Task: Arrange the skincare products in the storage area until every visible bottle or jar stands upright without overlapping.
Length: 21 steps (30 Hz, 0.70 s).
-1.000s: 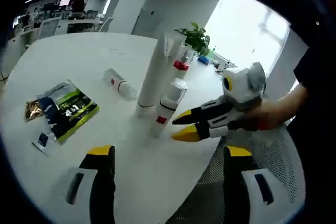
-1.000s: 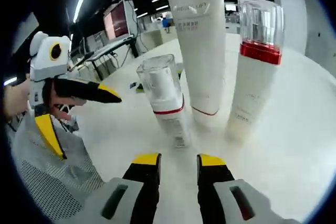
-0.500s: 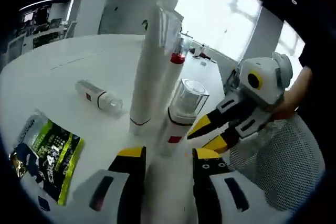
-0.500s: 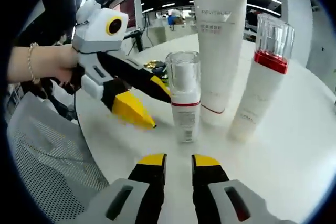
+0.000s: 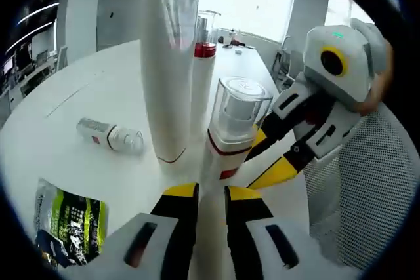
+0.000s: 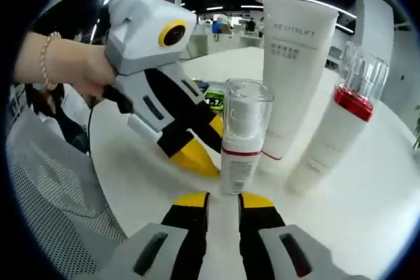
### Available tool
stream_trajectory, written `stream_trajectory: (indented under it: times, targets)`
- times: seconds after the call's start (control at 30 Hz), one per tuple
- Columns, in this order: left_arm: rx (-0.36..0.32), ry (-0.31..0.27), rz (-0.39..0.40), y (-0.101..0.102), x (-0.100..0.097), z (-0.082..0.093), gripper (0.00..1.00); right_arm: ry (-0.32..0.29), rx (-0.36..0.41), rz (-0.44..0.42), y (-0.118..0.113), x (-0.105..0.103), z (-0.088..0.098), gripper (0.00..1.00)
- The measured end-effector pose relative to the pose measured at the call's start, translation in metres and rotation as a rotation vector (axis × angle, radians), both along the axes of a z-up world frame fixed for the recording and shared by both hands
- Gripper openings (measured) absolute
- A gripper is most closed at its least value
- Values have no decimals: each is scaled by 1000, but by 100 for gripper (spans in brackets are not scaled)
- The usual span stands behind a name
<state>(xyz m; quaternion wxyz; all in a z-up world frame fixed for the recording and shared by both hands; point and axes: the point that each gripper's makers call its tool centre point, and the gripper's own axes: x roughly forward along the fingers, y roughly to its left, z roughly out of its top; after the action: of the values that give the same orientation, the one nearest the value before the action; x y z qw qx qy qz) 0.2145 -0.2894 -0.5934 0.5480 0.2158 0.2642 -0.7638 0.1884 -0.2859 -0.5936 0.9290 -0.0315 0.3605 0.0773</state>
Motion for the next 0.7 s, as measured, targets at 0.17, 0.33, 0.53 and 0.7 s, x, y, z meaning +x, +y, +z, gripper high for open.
stream_trajectory:
  times: [0.17, 0.33, 0.53, 0.7]
  targets:
    - [1, 12, 3, -2, -3, 0, 9, -10, -31, 17, -9, 6, 2, 14]
    - [-1, 18, 5, -6, -7, 3, 8, -15, -65, 72, -12, 9, 3, 16]
    - [-2, 25, 20, -7, -10, 4, 7, -17, -172, 257, -16, 9, 0, 17]
    - [-2, 33, 37, -9, -12, 3, 8, -39, -242, 450, -20, 8, -1, 17]
